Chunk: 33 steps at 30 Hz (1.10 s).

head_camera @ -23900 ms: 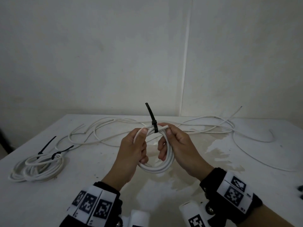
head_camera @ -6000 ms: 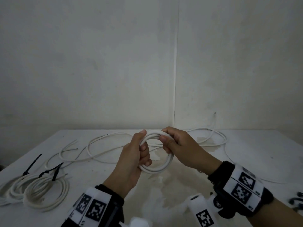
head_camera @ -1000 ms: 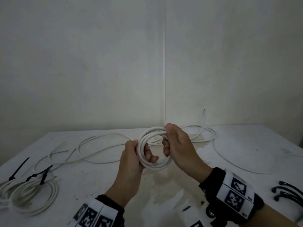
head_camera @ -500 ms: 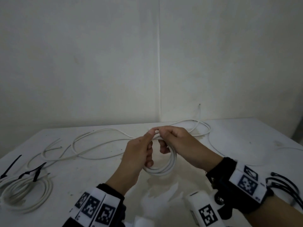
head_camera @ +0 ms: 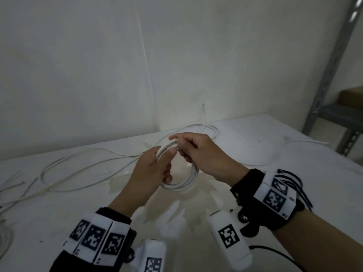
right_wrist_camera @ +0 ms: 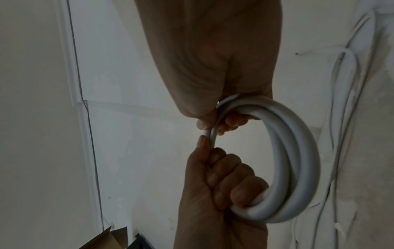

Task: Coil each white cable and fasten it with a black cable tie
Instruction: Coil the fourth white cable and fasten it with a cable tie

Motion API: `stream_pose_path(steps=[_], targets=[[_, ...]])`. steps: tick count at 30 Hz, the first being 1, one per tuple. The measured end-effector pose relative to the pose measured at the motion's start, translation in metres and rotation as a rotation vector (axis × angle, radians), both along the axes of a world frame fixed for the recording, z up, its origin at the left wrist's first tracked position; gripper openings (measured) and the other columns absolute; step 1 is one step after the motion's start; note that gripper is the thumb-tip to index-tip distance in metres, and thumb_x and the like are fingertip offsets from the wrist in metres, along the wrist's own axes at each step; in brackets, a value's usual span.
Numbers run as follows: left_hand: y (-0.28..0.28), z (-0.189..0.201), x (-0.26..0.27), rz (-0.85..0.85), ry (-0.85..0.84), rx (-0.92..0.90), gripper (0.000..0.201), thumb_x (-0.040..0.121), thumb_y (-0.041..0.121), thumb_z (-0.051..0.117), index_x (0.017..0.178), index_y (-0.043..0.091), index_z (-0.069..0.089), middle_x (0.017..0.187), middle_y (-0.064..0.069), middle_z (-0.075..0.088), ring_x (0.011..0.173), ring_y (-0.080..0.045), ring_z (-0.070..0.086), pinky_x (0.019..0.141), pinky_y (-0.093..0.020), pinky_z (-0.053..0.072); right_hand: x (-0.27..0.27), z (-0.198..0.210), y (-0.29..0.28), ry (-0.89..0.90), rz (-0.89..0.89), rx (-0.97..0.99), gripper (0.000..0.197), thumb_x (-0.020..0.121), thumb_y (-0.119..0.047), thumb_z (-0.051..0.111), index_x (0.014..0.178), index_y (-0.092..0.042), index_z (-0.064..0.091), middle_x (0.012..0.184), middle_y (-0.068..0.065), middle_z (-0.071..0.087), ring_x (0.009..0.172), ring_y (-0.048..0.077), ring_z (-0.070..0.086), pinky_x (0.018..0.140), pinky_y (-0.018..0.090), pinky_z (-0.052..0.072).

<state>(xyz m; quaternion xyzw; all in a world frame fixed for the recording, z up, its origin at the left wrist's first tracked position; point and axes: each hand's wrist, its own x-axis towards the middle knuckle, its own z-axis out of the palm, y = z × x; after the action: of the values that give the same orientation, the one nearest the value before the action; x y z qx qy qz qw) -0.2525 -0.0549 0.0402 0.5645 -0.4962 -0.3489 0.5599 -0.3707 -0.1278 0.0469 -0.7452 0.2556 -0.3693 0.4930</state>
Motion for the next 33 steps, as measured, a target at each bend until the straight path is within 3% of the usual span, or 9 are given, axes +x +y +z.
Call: stream_pose_path(steps=[4,8,12,14,17,22,27,31,33], targets=[[-0.012,-0.008,-0.022,-0.024,0.077,0.019,0.032,0.095,0.015,0.045,0.063,0.014,0.046,0.042,0.009,0.032,0.038,-0.007,0.029,0.039,-0.020,0.033,-0.025,-0.006,-0.003,0.023,-0.034,0.030,0.023,0.097,-0.020,0.042,0.109,-0.011,0.060,0.068,-0.003,0.050,0.055,0.002,0.046,0.056,0.011,0.040],[-0.021,-0.018,-0.037,-0.038,0.112,0.018,0.035,0.094,0.014,0.047,0.060,0.015,0.040,0.042,0.010,0.030,0.037,-0.006,0.027,0.038,-0.019,0.032,-0.067,-0.015,-0.013,0.139,-0.133,0.028,0.025,0.096,-0.031,0.041,0.107,-0.020,0.061,0.087,-0.007,0.062,0.075,0.004,0.059,0.069,0.014,0.047],[-0.027,-0.025,-0.039,-0.003,0.174,0.018,0.037,0.094,0.014,0.047,0.058,0.016,0.039,0.041,0.012,0.027,0.035,-0.006,0.024,0.036,-0.018,0.030,-0.136,-0.032,-0.036,0.489,-0.332,-0.115,0.019,0.093,-0.031,0.049,0.103,-0.019,0.060,0.085,-0.017,0.055,0.073,0.000,0.053,0.062,0.008,0.038],[-0.030,-0.027,-0.039,0.016,0.162,0.030,0.038,0.094,0.015,0.047,0.058,0.016,0.036,0.040,0.011,0.026,0.035,-0.006,0.024,0.036,-0.019,0.029,-0.170,-0.044,-0.046,0.684,-0.397,-0.127,0.015,0.091,-0.030,0.054,0.095,-0.017,0.059,0.086,-0.011,0.056,0.073,-0.001,0.050,0.060,0.009,0.037],[-0.035,-0.029,-0.043,0.041,0.169,0.052,0.040,0.093,0.015,0.047,0.056,0.017,0.034,0.039,0.010,0.027,0.034,-0.006,0.024,0.036,-0.019,0.029,-0.199,-0.059,-0.054,0.881,-0.492,-0.101,0.017,0.088,-0.030,0.058,0.081,-0.015,0.055,0.086,0.000,0.057,0.074,0.010,0.050,0.061,0.018,0.037],[-0.039,-0.030,-0.045,0.056,0.197,0.083,0.039,0.092,0.014,0.048,0.057,0.016,0.033,0.036,0.011,0.026,0.033,-0.005,0.023,0.037,-0.018,0.028,-0.206,-0.071,-0.057,1.139,-0.542,-0.019,0.029,0.086,-0.034,0.060,0.072,-0.016,0.042,0.080,0.001,0.049,0.068,0.012,0.044,0.053,0.019,0.031],[-0.040,-0.029,-0.036,0.085,0.213,0.091,0.038,0.092,0.015,0.048,0.057,0.016,0.033,0.036,0.009,0.026,0.032,-0.005,0.023,0.035,-0.019,0.029,-0.200,-0.077,-0.066,1.125,-0.548,0.011,0.013,0.085,-0.011,0.059,0.092,-0.001,0.056,0.096,0.012,0.056,0.081,0.019,0.051,0.056,0.021,0.037],[-0.038,-0.027,-0.026,0.105,0.226,0.089,0.036,0.092,0.016,0.048,0.058,0.016,0.034,0.037,0.011,0.026,0.033,-0.006,0.023,0.035,-0.018,0.028,-0.193,-0.072,-0.069,1.103,-0.605,-0.015,0.016,0.087,-0.010,0.055,0.096,0.002,0.061,0.097,0.015,0.062,0.078,0.018,0.051,0.052,0.020,0.036],[-0.037,-0.026,-0.021,0.119,0.225,0.084,0.037,0.091,0.015,0.048,0.058,0.016,0.034,0.037,0.010,0.026,0.033,-0.007,0.023,0.036,-0.018,0.028,-0.187,-0.065,-0.066,1.036,-0.655,-0.073,0.011,0.089,-0.012,0.053,0.092,-0.003,0.059,0.091,0.011,0.059,0.075,0.019,0.052,0.050,0.016,0.033]])
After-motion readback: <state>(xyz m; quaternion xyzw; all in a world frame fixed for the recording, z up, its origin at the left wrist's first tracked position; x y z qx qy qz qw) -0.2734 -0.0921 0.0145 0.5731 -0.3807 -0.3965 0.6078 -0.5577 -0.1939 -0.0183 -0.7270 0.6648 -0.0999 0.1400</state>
